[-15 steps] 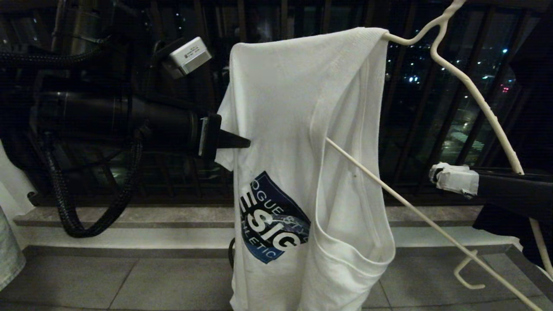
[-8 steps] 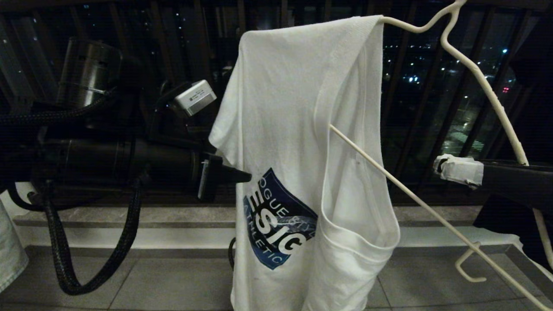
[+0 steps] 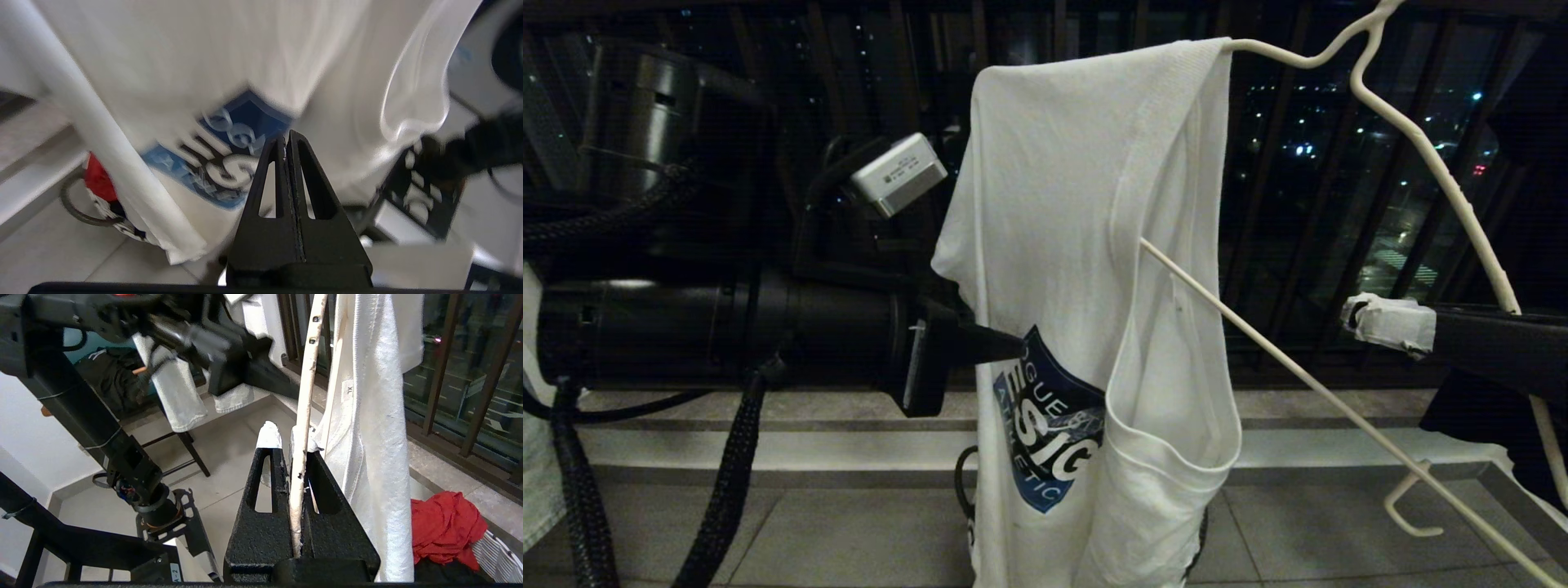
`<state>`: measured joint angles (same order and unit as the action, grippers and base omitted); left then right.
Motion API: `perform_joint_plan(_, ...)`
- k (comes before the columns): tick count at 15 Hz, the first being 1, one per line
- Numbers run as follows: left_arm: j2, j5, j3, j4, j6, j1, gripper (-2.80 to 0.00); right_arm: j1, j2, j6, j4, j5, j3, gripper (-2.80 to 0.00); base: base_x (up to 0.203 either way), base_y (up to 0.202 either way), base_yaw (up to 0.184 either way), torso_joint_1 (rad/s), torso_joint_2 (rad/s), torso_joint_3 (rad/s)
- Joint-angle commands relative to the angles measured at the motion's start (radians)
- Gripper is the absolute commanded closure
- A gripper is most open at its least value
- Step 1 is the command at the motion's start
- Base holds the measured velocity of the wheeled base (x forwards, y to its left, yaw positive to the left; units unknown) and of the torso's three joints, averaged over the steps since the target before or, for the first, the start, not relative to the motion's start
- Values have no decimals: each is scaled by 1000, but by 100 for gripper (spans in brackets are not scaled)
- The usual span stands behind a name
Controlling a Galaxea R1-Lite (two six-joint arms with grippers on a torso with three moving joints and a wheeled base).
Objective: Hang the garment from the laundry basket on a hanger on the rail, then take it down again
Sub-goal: Hang the clothes on the clothes rack
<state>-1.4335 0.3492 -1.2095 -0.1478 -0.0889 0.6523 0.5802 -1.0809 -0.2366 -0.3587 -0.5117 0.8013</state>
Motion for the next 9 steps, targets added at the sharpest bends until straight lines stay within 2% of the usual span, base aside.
perform_joint_plan(1,35,-45,-23,-2,-24,22,0,1,-2,-1,-2,-4,3,0,0,0,0,0,0,0)
perform_joint_plan(3,39,-98,-75,-5,-36,60,0,1,-5,-1,-2,-5,3,0,0,0,0,0,0,0)
perform_joint_plan(4,36,-151,-101,-9,-42,113,0,1,-10,-2,-1,-2,6,0,0,0,0,0,0,0)
perform_joint_plan(5,29,-235,-129,-19,-44,180,0,1,-13,-4,1,-2,12,0,0,0,0,0,0,0)
perform_joint_plan(7,-7,-507,-222,-69,-44,331,0,1,-22,-26,4,-1,22,0,0,0,0,0,0,0)
perform_joint_plan(8,-24,-594,-257,-89,-40,380,-280,1,-29,-46,4,-1,30,0,0,0,0,0,0,0)
perform_joint_plan(9,-35,-649,-278,-100,-3,410,-280,1,-41,-57,3,2,32,0,0,0,0,0,0,0)
